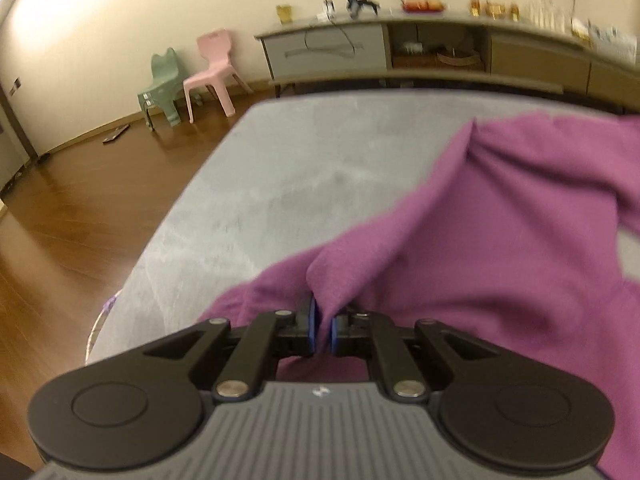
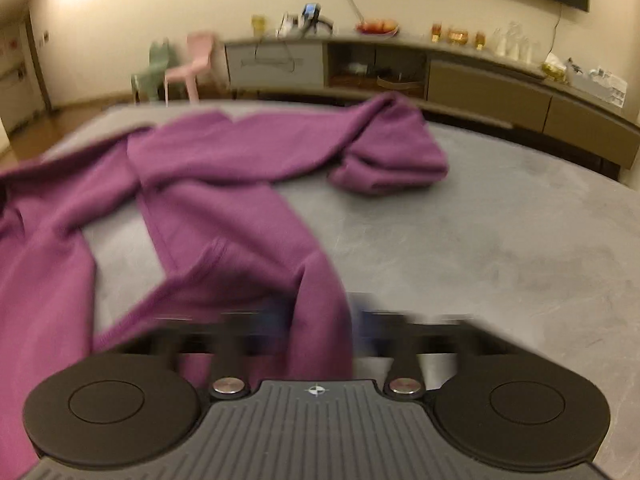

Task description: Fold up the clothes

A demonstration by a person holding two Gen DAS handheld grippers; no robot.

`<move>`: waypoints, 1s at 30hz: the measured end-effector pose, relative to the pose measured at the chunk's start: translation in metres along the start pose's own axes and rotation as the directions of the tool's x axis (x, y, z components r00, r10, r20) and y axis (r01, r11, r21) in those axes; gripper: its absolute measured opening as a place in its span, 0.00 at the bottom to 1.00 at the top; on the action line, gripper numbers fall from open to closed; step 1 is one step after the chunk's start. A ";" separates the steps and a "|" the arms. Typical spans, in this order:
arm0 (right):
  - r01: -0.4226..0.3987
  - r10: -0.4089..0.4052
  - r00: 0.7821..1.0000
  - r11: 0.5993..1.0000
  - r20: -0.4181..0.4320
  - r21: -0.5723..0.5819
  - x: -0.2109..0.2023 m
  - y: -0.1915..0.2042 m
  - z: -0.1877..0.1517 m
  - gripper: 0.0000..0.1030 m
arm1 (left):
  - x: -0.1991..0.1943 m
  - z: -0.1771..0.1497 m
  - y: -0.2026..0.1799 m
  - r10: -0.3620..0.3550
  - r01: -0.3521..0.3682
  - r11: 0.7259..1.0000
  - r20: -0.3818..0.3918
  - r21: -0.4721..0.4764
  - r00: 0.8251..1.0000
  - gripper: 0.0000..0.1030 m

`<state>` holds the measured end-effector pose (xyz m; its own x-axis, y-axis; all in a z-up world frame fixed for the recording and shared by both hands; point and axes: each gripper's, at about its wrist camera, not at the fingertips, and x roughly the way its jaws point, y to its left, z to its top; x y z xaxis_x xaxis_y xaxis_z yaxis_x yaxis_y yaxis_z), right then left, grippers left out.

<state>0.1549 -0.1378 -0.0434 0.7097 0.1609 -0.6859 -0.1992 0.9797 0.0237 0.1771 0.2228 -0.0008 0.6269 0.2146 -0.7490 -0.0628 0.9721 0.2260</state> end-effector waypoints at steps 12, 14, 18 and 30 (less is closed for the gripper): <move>0.159 -0.179 0.973 0.978 0.148 0.133 -0.176 0.000 -0.047 0.25 | 0.006 -0.016 0.017 0.046 -0.044 0.997 -0.025 0.060 0.999 0.09; 0.131 -0.167 0.970 0.972 0.177 0.196 -0.168 -0.002 -0.046 0.68 | 0.001 -0.016 0.015 0.052 -0.050 0.996 -0.013 0.075 0.999 0.09; 0.130 -0.139 0.983 0.988 0.120 0.079 -0.112 0.012 -0.014 0.84 | -0.015 -0.017 0.011 0.002 -0.003 0.996 0.008 0.084 1.000 0.09; 0.169 -0.172 0.984 0.984 -0.036 -0.062 -0.028 -0.005 0.017 0.02 | -0.008 -0.038 0.013 -0.033 0.038 0.977 -0.028 0.211 0.999 0.09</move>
<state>0.1474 -0.1452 -0.0113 0.7088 -0.0142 -0.7052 -0.1175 0.9835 -0.1378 0.1419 0.2371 -0.0156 0.6071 0.1848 -0.7729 0.1267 0.9376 0.3237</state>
